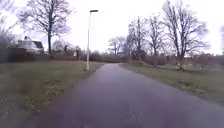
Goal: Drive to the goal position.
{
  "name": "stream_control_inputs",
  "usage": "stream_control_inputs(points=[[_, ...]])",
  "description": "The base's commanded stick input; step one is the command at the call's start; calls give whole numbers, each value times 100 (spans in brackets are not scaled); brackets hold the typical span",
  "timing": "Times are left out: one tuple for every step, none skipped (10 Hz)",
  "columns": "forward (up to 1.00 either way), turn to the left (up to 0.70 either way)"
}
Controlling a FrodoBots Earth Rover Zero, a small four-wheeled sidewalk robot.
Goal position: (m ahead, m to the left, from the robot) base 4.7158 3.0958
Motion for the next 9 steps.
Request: stream_control_inputs(points=[[100,0],[100,0],[100,0],[100,0],[100,0],[100,0],[100,0],[100,0],[100,0]])
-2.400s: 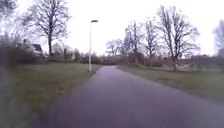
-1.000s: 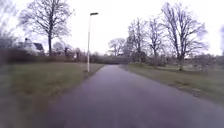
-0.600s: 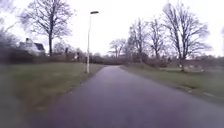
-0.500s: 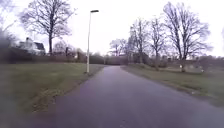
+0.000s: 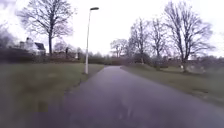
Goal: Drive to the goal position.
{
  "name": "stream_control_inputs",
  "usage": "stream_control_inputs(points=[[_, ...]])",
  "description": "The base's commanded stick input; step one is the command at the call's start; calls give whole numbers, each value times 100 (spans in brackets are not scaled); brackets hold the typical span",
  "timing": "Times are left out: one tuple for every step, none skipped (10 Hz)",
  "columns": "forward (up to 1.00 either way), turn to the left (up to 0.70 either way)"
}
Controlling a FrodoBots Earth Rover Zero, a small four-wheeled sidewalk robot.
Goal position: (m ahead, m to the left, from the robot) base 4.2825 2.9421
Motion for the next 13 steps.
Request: stream_control_inputs(points=[[100,0],[100,0],[100,0],[100,0],[100,0],[100,0],[100,0],[100,0],[100,0],[100,0],[100,0],[100,0],[100,0]])
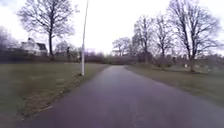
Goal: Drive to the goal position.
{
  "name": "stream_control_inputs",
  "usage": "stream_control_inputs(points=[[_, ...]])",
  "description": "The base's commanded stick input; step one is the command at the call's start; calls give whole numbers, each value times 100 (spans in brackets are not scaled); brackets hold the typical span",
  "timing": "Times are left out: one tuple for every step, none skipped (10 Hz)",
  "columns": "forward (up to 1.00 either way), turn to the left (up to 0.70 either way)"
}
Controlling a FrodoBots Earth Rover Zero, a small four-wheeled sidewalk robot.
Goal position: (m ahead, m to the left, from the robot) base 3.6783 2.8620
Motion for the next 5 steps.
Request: stream_control_inputs(points=[[100,0],[100,0],[100,0],[100,0],[100,0]])
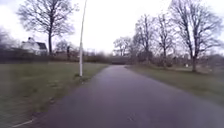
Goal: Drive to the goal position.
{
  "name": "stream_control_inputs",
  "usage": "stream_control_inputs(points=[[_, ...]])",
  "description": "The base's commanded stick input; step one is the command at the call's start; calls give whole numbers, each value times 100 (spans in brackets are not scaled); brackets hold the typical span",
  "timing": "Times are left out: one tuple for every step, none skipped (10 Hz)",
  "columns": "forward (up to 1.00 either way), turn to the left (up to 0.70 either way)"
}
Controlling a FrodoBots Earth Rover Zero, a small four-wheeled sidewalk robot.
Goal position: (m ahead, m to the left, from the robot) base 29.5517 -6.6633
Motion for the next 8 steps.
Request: stream_control_inputs(points=[[100,0],[100,0],[100,0],[100,0],[100,0],[100,0],[100,0],[100,0]])
